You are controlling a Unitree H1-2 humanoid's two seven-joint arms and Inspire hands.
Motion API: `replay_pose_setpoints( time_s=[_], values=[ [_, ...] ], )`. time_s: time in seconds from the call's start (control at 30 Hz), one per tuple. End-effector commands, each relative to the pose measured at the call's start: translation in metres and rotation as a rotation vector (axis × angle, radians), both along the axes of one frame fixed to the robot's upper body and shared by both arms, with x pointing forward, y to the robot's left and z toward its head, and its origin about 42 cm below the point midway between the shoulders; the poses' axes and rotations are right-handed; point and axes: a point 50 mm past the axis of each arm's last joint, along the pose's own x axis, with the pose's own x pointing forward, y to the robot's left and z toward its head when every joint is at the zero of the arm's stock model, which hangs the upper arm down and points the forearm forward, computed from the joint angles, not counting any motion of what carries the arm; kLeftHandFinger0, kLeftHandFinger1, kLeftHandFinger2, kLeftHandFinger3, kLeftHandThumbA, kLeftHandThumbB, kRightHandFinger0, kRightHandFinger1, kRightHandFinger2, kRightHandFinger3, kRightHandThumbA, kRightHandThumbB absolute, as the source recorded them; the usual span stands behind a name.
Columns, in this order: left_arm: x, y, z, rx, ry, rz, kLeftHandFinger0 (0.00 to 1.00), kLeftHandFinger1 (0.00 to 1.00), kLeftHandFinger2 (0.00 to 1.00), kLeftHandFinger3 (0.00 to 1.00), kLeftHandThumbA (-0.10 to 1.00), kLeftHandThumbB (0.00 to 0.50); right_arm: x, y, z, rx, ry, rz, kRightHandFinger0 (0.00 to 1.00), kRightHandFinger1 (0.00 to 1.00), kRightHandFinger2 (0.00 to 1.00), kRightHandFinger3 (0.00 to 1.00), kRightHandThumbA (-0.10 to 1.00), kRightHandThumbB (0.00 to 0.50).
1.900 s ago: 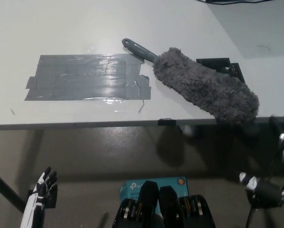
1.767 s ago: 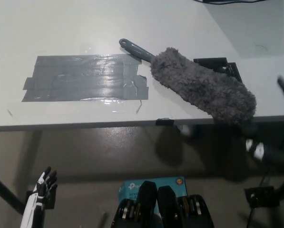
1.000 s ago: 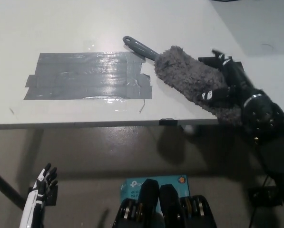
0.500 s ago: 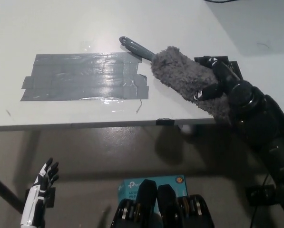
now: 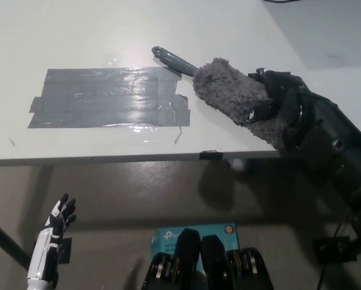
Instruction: A grey duster is kept infront of the robot in the middle of the table and the robot extends its right arm to grab the duster, picks it up and hands it to a person
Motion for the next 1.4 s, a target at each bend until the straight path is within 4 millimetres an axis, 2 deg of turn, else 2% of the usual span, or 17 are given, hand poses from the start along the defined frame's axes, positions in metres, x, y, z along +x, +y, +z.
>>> replay_pose_setpoints(
  time_s=[0.0, 0.13, 0.37, 0.6, 0.67, 0.7, 0.77, 0.87, 0.93, 0.97, 1.03, 1.1, 1.17, 1.2, 1.27, 1.33, 1.37],
  values=[
    [0.013, 0.007, 0.020, 0.033, -0.079, -0.020, 1.00, 1.00, 1.00, 1.00, 1.00, 0.476, -0.013, -0.012, -0.038, -0.054, 0.201, 0.022, 0.17, 0.32, 0.47, 0.92, -0.10, 0.162],
    [0.015, 0.006, 0.021, 0.041, -0.086, -0.019, 1.00, 1.00, 1.00, 1.00, 1.00, 0.456, -0.012, -0.017, -0.035, -0.055, 0.202, 0.000, 0.14, 0.31, 0.52, 0.99, -0.10, 0.155],
    [0.019, 0.007, 0.023, 0.039, -0.090, -0.026, 1.00, 1.00, 1.00, 1.00, 1.00, 0.424, -0.012, -0.024, -0.022, 0.009, 0.193, 0.021, 0.00, 0.17, 0.41, 1.00, -0.10, 0.106],
    [0.022, 0.007, 0.024, 0.043, -0.095, -0.029, 1.00, 1.00, 1.00, 1.00, 1.00, 0.410, -0.014, -0.050, -0.009, 0.108, 0.214, 0.048, 0.08, 0.34, 0.35, 1.00, -0.10, 0.138],
    [0.024, 0.007, 0.025, 0.046, -0.096, -0.031, 1.00, 1.00, 1.00, 1.00, 1.00, 0.402, -0.013, -0.058, -0.002, 0.179, 0.211, 0.044, 0.11, 0.37, 0.31, 0.67, -0.10, 0.137],
    [0.025, 0.007, 0.025, 0.046, -0.098, -0.032, 1.00, 1.00, 1.00, 1.00, 1.00, 0.402, -0.013, -0.059, 0.000, 0.191, 0.211, 0.043, 0.11, 0.37, 0.31, 0.67, -0.10, 0.137],
    [0.028, 0.007, 0.026, 0.044, -0.102, -0.033, 1.00, 1.00, 1.00, 1.00, 1.00, 0.400, -0.013, -0.068, 0.010, 0.256, 0.200, 0.045, 0.08, 0.30, 0.20, 0.41, -0.10, 0.200],
    [0.030, 0.006, 0.026, 0.035, -0.105, -0.030, 1.00, 1.00, 1.00, 1.00, 1.00, 0.391, -0.013, -0.078, 0.024, 0.319, 0.194, 0.068, 0.00, 0.22, 0.15, 0.43, -0.10, 0.220],
    [0.031, 0.007, 0.027, 0.038, -0.109, -0.027, 1.00, 1.00, 1.00, 1.00, 1.00, 0.371, -0.015, -0.081, 0.035, 0.365, 0.207, 0.081, 0.00, 0.14, 0.14, 0.74, -0.10, 0.200],
    [0.031, 0.007, 0.027, 0.041, -0.113, -0.025, 1.00, 1.00, 1.00, 1.00, 1.00, 0.364, -0.016, -0.083, 0.044, 0.406, 0.214, 0.085, 0.00, 0.13, 0.16, 0.69, -0.10, 0.194],
    [0.032, 0.008, 0.028, 0.043, -0.116, -0.024, 1.00, 1.00, 1.00, 1.00, 1.00, 0.361, -0.018, -0.086, 0.054, 0.463, 0.221, 0.104, 0.00, 0.04, 0.18, 0.28, -0.10, 0.209],
    [0.033, 0.008, 0.028, 0.034, -0.117, -0.023, 1.00, 1.00, 1.00, 1.00, 1.00, 0.355, -0.021, -0.090, 0.064, 0.582, 0.259, 0.092, 0.00, 0.06, 0.26, 0.18, -0.10, 0.215],
    [0.034, 0.008, 0.028, 0.030, -0.121, -0.022, 1.00, 1.00, 1.00, 1.00, 1.00, 0.353, -0.022, -0.093, 0.068, 0.676, 0.292, 0.077, 0.00, 0.11, 0.39, 0.21, -0.10, 0.215],
    [0.034, 0.008, 0.029, 0.029, -0.119, -0.022, 1.00, 1.00, 1.00, 1.00, 1.00, 0.358, -0.024, -0.097, 0.068, 0.796, 0.330, 0.068, 0.00, 0.18, 0.59, 0.35, -0.10, 0.225],
    [0.034, 0.008, 0.029, 0.034, -0.116, -0.021, 1.00, 1.00, 1.00, 1.00, 1.00, 0.360, -0.025, -0.102, 0.065, 0.919, 0.378, 0.071, 0.00, 0.25, 0.72, 0.62, -0.10, 0.237],
    [0.035, 0.008, 0.030, 0.031, -0.115, -0.017, 1.00, 1.00, 1.00, 1.00, 1.00, 0.365, -0.026, -0.105, 0.063, 0.984, 0.399, 0.074, 0.00, 0.25, 0.75, 0.71, -0.10, 0.260],
    [0.036, 0.008, 0.030, 0.034, -0.117, -0.014, 1.00, 1.00, 1.00, 1.00, 1.00, 0.358, -0.028, -0.106, 0.061, 1.018, 0.410, 0.086, 0.00, 0.16, 0.64, 0.72, -0.10, 0.262]
  ],
)
